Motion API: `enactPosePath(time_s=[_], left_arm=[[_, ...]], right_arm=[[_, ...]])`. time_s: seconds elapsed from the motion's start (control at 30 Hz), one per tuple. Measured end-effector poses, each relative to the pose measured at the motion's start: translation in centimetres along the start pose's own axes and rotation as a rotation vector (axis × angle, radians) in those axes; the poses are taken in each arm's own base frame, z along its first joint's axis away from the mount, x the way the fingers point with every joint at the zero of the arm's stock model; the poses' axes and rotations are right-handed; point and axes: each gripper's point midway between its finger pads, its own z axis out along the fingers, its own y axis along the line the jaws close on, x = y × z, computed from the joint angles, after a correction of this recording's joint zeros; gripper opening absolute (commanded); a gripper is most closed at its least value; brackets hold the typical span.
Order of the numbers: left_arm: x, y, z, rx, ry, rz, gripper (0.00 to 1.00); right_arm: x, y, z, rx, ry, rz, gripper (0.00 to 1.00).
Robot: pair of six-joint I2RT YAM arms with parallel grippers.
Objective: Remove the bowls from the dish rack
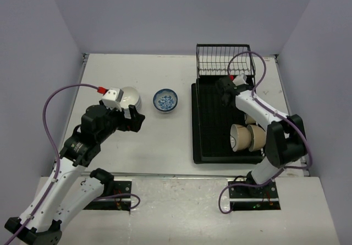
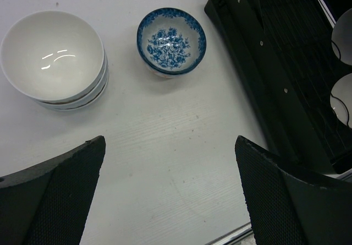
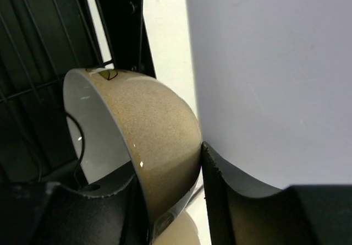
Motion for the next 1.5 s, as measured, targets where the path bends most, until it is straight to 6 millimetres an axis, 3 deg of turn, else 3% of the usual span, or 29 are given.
enactPosePath(time_s=[0.13,0.23,0.43,0.47,0.5,0.53,0.57,0.63,0.9,0.93,0.97,1.1,1.37,1.5], left_arm=[[-0.1,0.0,-0.1,0.002,-0.005,0.0,1.0],[-0.1,0.0,-0.1,0.002,-0.006,0.0,1.0],[-0.2,-0.1,-0.2,0.003,-0.01,0.0,1.0],[-0.2,-0.1,-0.2,0.003,-0.01,0.0,1.0],[-0.2,-0.1,-0.2,0.003,-0.01,0.0,1.0],[-0.2,-0.1,-0.2,0.003,-0.01,0.0,1.0],[-0.2,-0.1,-0.2,0.003,-0.01,0.0,1.0],[-0.2,-0.1,-0.2,0.003,-0.01,0.0,1.0],[0.0,0.0,0.0,0.0,0.0,0.0,1.0],[0.1,0.0,0.1,-0.001,0.003,0.0,1.0],[0.1,0.0,0.1,-0.002,0.006,0.0,1.0],[0.3,0.4,0.5,-0.024,0.017,0.0,1.0],[0.1,0.0,1.0,-0.016,0.036,-0.04,1.0],[-1.5,-3.1,1.7,0.112,0.017,-0.144,1.0]], right_arm=[[0.0,-0.3,-0.2,0.127,0.039,-0.029,0.0],[-1.3,0.0,-0.7,0.213,0.027,0.036,0.0],[-1.0,-0.1,-1.8,0.255,0.008,0.068,0.02],[-1.0,-0.1,-1.8,0.255,0.009,0.072,0.13],[-0.9,-0.1,-1.8,0.256,0.011,0.075,0.46],[-0.8,0.0,-1.8,0.255,0.013,0.079,0.6],[-1.0,-0.3,-1.8,0.273,0.002,0.08,0.71],[-1.3,-0.8,-2.0,0.287,-0.009,0.084,0.82],[-2.5,-0.2,-3.2,0.279,-0.056,0.062,0.86],[-2.6,-0.1,-3.5,0.258,-0.055,0.048,0.95],[-2.6,-0.1,-3.9,0.23,-0.052,0.017,0.99],[-2.7,0.4,-6.3,-0.024,-0.085,0.051,0.99],[-5.2,-3.9,-13.2,-0.401,-0.323,0.357,0.99],[-5.2,-7.3,-17.7,-0.625,-0.501,0.569,0.99]])
